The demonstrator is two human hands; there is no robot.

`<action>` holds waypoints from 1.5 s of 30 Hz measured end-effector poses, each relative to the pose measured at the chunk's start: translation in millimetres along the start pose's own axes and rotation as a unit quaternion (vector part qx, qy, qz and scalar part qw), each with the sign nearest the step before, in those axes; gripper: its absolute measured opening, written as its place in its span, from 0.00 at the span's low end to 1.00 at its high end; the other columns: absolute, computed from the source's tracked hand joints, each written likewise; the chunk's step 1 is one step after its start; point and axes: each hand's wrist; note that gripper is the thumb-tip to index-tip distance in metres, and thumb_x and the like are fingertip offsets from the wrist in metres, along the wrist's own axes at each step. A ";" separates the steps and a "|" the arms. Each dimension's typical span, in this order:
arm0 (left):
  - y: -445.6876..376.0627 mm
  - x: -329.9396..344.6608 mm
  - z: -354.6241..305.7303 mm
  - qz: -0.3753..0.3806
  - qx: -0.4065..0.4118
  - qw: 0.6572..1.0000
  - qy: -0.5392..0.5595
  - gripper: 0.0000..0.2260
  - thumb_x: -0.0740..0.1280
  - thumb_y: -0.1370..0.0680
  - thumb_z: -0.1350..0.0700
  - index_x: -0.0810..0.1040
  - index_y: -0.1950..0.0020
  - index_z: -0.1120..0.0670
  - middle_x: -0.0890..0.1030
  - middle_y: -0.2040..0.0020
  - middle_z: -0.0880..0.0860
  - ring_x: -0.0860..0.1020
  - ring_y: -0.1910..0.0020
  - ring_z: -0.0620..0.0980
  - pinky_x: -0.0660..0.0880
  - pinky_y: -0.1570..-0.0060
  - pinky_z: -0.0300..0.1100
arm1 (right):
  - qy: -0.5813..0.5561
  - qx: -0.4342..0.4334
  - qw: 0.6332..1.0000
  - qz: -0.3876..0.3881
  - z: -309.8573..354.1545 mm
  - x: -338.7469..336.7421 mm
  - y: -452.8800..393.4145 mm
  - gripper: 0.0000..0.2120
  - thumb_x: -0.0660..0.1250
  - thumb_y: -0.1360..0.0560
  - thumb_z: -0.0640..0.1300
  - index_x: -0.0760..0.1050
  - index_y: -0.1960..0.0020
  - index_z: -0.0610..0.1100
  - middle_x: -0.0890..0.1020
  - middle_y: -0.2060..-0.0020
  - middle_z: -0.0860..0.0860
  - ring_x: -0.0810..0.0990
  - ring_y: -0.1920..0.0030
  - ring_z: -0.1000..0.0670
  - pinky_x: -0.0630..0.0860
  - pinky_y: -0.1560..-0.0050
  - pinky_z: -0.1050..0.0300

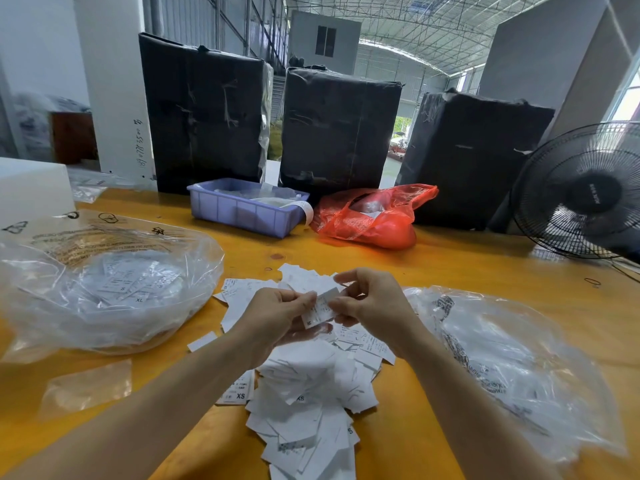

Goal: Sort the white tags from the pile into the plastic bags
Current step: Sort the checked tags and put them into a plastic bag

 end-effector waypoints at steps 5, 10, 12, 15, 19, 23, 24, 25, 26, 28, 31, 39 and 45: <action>0.9 0.7 -1.6 0.002 -0.016 0.999 0.030 0.12 0.65 0.23 0.60 0.78 0.52 0.71 0.83 0.59 0.66 0.84 0.61 0.60 0.79 0.70 0.38 | -0.021 -0.021 0.999 -0.042 -0.4 -2.0 0.1 0.10 0.73 0.31 0.31 0.76 0.53 0.40 0.81 0.66 0.41 0.81 0.70 0.47 0.77 0.69 0.60; 0.9 -0.4 -2.9 0.009 -0.013 0.999 0.039 0.12 0.64 0.23 0.60 0.77 0.51 0.71 0.82 0.58 0.67 0.84 0.61 0.59 0.81 0.67 0.39 | -0.053 -0.021 0.996 -0.062 0.2 -6.8 -0.7 0.09 0.73 0.31 0.31 0.76 0.53 0.38 0.81 0.67 0.42 0.80 0.71 0.48 0.76 0.71 0.63; -0.1 -0.1 -3.0 -0.001 -0.005 0.999 0.052 0.13 0.63 0.22 0.60 0.76 0.50 0.73 0.81 0.59 0.68 0.84 0.63 0.59 0.80 0.69 0.38 | -0.059 -0.016 0.997 -0.053 0.7 -8.6 -0.2 0.09 0.73 0.31 0.31 0.76 0.52 0.35 0.81 0.67 0.41 0.80 0.72 0.48 0.76 0.72 0.63; -1.1 0.4 -2.2 -0.002 0.006 0.999 0.051 0.14 0.63 0.22 0.60 0.75 0.50 0.73 0.82 0.60 0.67 0.84 0.65 0.58 0.80 0.69 0.39 | -0.062 0.001 0.998 -0.026 1.1 -8.0 0.4 0.08 0.73 0.31 0.30 0.76 0.54 0.35 0.81 0.67 0.40 0.80 0.74 0.50 0.76 0.73 0.63; -1.0 0.7 0.3 0.007 0.016 1.000 -0.010 0.13 0.63 0.22 0.60 0.77 0.51 0.72 0.81 0.56 0.67 0.83 0.62 0.59 0.81 0.65 0.42 | -0.026 0.004 1.000 -0.013 -0.4 1.1 1.7 0.07 0.74 0.32 0.33 0.77 0.57 0.37 0.81 0.68 0.43 0.79 0.73 0.49 0.74 0.73 0.62; 1.1 0.9 -0.1 0.022 0.009 0.999 -0.026 0.13 0.63 0.22 0.60 0.78 0.50 0.71 0.81 0.53 0.69 0.83 0.59 0.61 0.81 0.63 0.42 | -0.008 -0.012 0.998 -0.055 -1.6 5.1 1.1 0.06 0.75 0.33 0.35 0.78 0.60 0.38 0.82 0.65 0.40 0.79 0.70 0.47 0.75 0.70 0.60; 1.7 1.0 -0.8 0.028 0.003 0.999 -0.027 0.12 0.63 0.22 0.60 0.78 0.50 0.70 0.81 0.53 0.69 0.83 0.59 0.60 0.81 0.64 0.41 | -0.009 -0.015 0.998 -0.066 -1.8 4.1 0.9 0.06 0.75 0.33 0.35 0.78 0.61 0.38 0.82 0.65 0.39 0.79 0.70 0.47 0.76 0.70 0.60; 2.1 1.1 -1.1 0.030 -0.001 0.999 -0.029 0.12 0.63 0.22 0.60 0.78 0.50 0.70 0.81 0.53 0.69 0.84 0.60 0.59 0.81 0.65 0.40 | -0.008 -0.016 0.997 -0.069 -1.8 2.9 1.1 0.06 0.75 0.33 0.35 0.78 0.62 0.38 0.83 0.65 0.39 0.79 0.71 0.48 0.76 0.70 0.60; 2.4 1.3 -1.5 0.029 -0.003 0.999 -0.031 0.12 0.63 0.22 0.61 0.78 0.50 0.70 0.81 0.53 0.69 0.84 0.60 0.59 0.80 0.66 0.40 | -0.007 -0.016 0.998 -0.064 -1.6 2.1 1.6 0.06 0.75 0.32 0.35 0.78 0.62 0.38 0.83 0.66 0.39 0.79 0.72 0.49 0.76 0.71 0.61; 1.4 1.2 -1.1 0.011 -0.001 0.999 -0.047 0.12 0.64 0.22 0.60 0.78 0.50 0.70 0.81 0.53 0.69 0.83 0.59 0.59 0.81 0.65 0.42 | -0.006 -0.012 0.999 -0.038 -0.9 2.4 3.1 0.05 0.74 0.32 0.35 0.79 0.62 0.36 0.82 0.67 0.40 0.79 0.73 0.49 0.75 0.72 0.61; -1.4 1.0 1.2 -0.036 0.011 0.995 -0.087 0.12 0.65 0.22 0.59 0.79 0.51 0.69 0.81 0.52 0.68 0.82 0.53 0.62 0.81 0.56 0.48 | 0.005 0.004 1.000 -0.003 0.4 6.2 4.5 0.05 0.72 0.28 0.37 0.79 0.60 0.36 0.81 0.69 0.43 0.78 0.74 0.52 0.74 0.72 0.63; -6.2 2.0 1.8 -0.132 0.045 0.990 -0.036 0.07 0.67 0.23 0.59 0.79 0.55 0.62 0.79 0.58 0.61 0.78 0.56 0.59 0.77 0.52 0.52 | -0.039 0.042 0.996 0.068 2.5 13.3 7.8 0.13 0.74 0.31 0.44 0.79 0.49 0.40 0.81 0.67 0.51 0.81 0.64 0.52 0.78 0.62 0.60; -4.6 2.6 0.1 -0.148 0.048 0.988 0.024 0.07 0.66 0.22 0.57 0.78 0.56 0.60 0.79 0.60 0.59 0.77 0.60 0.56 0.76 0.59 0.49 | -0.127 0.037 0.988 0.076 1.6 23.4 8.3 0.15 0.75 0.34 0.31 0.77 0.49 0.39 0.79 0.61 0.44 0.82 0.66 0.49 0.80 0.62 0.59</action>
Point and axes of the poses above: each hand's wrist, its own y-axis away from the middle knuckle, its own x-axis out of the palm, z = x × y
